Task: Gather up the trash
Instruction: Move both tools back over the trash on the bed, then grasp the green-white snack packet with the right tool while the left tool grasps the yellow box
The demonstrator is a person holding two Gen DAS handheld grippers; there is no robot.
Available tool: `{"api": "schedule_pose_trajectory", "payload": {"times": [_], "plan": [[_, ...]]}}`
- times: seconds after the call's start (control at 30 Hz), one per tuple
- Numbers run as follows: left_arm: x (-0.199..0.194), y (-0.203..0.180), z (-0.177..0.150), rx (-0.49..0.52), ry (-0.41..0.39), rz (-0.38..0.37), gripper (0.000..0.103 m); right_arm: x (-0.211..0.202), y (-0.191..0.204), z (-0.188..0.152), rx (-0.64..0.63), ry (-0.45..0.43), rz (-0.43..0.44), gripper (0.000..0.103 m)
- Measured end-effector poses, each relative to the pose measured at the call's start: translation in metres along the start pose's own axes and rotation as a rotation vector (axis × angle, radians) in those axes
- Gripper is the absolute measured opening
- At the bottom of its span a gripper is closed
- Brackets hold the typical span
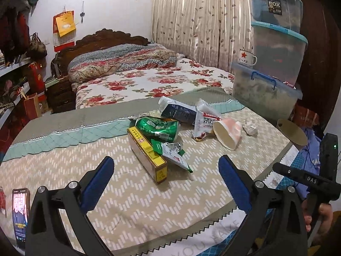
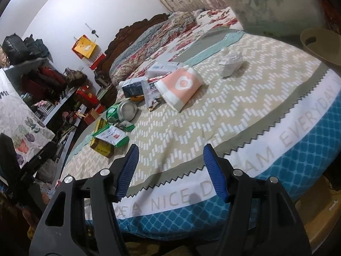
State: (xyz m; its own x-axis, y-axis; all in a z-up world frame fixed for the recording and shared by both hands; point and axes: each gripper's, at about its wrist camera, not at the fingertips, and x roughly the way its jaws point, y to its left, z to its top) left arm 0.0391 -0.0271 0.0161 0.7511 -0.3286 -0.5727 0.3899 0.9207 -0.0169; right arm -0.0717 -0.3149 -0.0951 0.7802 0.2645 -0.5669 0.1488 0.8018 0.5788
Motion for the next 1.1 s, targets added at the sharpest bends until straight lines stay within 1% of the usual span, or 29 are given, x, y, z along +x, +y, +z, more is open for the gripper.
{"api": "schedule_pose_trajectory", "payload": {"times": [0.07, 0.17, 0.27, 0.33, 0.43, 0.5, 0.57, 0.6, 0.67, 0.73, 0.77, 0.8, 0.83, 0.87, 0.9, 0.97, 1.0, 1.03, 1.07, 1.1], "plan": [[-0.001, 0.002, 0.001, -0.004, -0.001, 0.008, 0.094, 0.001, 0.003, 0.000, -0.011, 0.005, -0.001, 0.065], [0.000, 0.007, 0.002, -0.038, 0.002, 0.009, 0.094, 0.000, 0.001, 0.000, -0.009, 0.001, -0.004, 0.065], [0.002, 0.016, -0.002, -0.061, 0.016, 0.033, 0.094, 0.002, 0.001, -0.003, -0.006, 0.009, -0.006, 0.065], [0.007, 0.022, -0.004, -0.078, 0.035, 0.055, 0.094, 0.005, 0.002, -0.005, -0.011, 0.021, -0.008, 0.065], [0.018, 0.030, -0.010, -0.106, 0.086, 0.075, 0.094, 0.009, 0.003, -0.007, -0.013, 0.030, -0.001, 0.065], [0.025, 0.034, -0.014, -0.118, 0.107, 0.069, 0.093, 0.012, 0.007, -0.008, -0.031, 0.033, 0.002, 0.065], [0.038, 0.036, -0.017, -0.132, 0.141, 0.047, 0.092, 0.018, 0.013, -0.007, -0.062, 0.044, 0.008, 0.065], [0.044, 0.036, -0.018, -0.137, 0.157, 0.039, 0.087, 0.025, 0.019, -0.005, -0.098, 0.061, 0.017, 0.065], [0.059, 0.033, -0.019, -0.145, 0.188, 0.012, 0.085, 0.037, 0.030, -0.003, -0.155, 0.102, 0.038, 0.065], [0.071, 0.028, -0.020, -0.143, 0.197, -0.002, 0.085, 0.060, 0.057, 0.002, -0.292, 0.188, 0.059, 0.065], [0.076, 0.026, -0.020, -0.140, 0.200, -0.002, 0.084, 0.072, 0.074, 0.003, -0.375, 0.213, 0.063, 0.065], [0.082, 0.024, -0.020, -0.137, 0.211, 0.000, 0.077, 0.082, 0.088, 0.005, -0.446, 0.227, 0.068, 0.065], [0.085, 0.024, -0.020, -0.142, 0.221, -0.002, 0.074, 0.091, 0.097, 0.005, -0.489, 0.239, 0.071, 0.065], [0.088, 0.026, -0.021, -0.160, 0.231, -0.015, 0.073, 0.109, 0.111, 0.007, -0.553, 0.268, 0.060, 0.065], [0.088, 0.028, -0.020, -0.175, 0.231, -0.027, 0.073, 0.123, 0.121, 0.007, -0.590, 0.291, 0.046, 0.065], [0.083, 0.035, -0.019, -0.199, 0.217, -0.026, 0.074, 0.148, 0.135, 0.006, -0.634, 0.330, 0.057, 0.064], [0.082, 0.036, -0.019, -0.202, 0.214, -0.020, 0.074, 0.161, 0.140, 0.006, -0.650, 0.347, 0.066, 0.063], [0.083, 0.037, -0.018, -0.197, 0.219, -0.015, 0.074, 0.168, 0.143, 0.008, -0.658, 0.359, 0.067, 0.058], [0.083, 0.036, -0.017, -0.190, 0.222, -0.008, 0.074, 0.179, 0.145, 0.010, -0.656, 0.371, 0.070, 0.029], [0.085, 0.036, -0.015, -0.183, 0.223, 0.000, 0.074, 0.185, 0.143, 0.013, -0.629, 0.381, 0.082, 0.022]]}}
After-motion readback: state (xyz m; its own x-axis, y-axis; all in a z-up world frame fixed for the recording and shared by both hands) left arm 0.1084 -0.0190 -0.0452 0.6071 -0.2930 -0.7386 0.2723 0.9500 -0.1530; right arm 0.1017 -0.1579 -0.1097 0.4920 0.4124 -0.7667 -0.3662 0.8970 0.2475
